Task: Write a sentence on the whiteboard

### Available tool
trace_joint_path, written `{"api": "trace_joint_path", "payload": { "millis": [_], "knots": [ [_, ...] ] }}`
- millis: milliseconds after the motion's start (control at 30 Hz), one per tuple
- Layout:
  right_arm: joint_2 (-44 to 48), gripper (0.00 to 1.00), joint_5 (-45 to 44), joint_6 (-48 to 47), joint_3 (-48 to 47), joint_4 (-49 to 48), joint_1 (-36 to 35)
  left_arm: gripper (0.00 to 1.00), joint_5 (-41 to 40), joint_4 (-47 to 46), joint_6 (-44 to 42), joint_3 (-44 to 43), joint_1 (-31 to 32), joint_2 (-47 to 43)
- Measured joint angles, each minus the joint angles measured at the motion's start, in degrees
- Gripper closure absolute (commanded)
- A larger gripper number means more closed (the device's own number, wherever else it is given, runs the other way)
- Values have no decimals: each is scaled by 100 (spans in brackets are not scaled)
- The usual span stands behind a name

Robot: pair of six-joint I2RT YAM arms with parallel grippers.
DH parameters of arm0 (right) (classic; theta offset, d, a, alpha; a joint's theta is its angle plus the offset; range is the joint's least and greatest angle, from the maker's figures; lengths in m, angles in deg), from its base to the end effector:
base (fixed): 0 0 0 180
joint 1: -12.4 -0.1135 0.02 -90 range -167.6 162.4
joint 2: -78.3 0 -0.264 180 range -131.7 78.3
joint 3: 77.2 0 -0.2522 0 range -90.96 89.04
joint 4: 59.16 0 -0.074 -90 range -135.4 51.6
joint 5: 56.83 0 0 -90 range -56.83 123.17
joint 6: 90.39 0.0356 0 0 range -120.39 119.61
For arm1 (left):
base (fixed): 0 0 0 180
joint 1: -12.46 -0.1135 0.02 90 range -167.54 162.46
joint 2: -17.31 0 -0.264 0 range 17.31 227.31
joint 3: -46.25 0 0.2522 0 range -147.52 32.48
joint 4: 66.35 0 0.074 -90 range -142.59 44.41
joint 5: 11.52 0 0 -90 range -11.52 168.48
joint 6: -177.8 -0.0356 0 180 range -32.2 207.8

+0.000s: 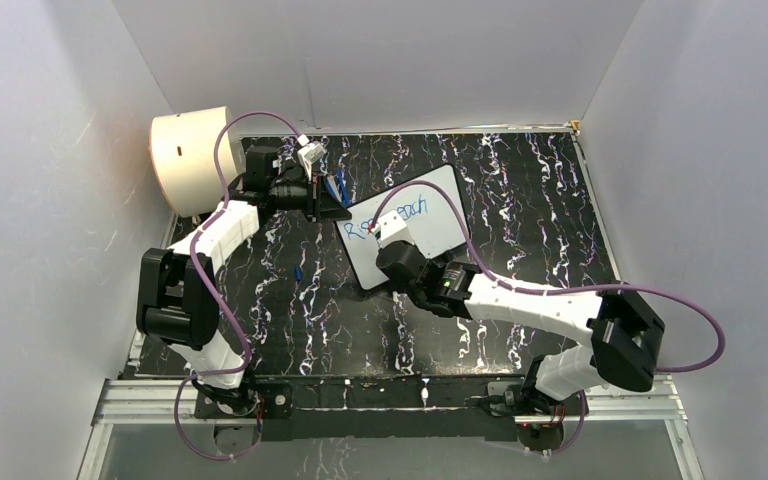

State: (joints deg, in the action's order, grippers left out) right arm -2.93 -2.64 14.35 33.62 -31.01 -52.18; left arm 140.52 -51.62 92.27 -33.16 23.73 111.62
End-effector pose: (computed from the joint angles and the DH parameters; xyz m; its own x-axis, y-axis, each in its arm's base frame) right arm 0.1497 0.2665 0.2554 -0.4055 -0.3725 -0.8347 -0.4523 0.8753 -0.1709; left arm 0.3493 -0.1017 0.2671 -0.5492 0.0722 -0.8326 0.8042 0.3164 -0.5031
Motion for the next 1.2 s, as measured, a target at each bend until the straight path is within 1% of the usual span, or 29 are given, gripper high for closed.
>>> {"api": "trace_joint_path", "payload": {
  "millis": [367,1200],
  "knots": [
    [103,100,-31,-258,0,-415,7,100,0,0,0,0,0,0],
    [20,100,-63,-313,0,-560,87,100,0,0,0,0,0,0]
  ]
}}
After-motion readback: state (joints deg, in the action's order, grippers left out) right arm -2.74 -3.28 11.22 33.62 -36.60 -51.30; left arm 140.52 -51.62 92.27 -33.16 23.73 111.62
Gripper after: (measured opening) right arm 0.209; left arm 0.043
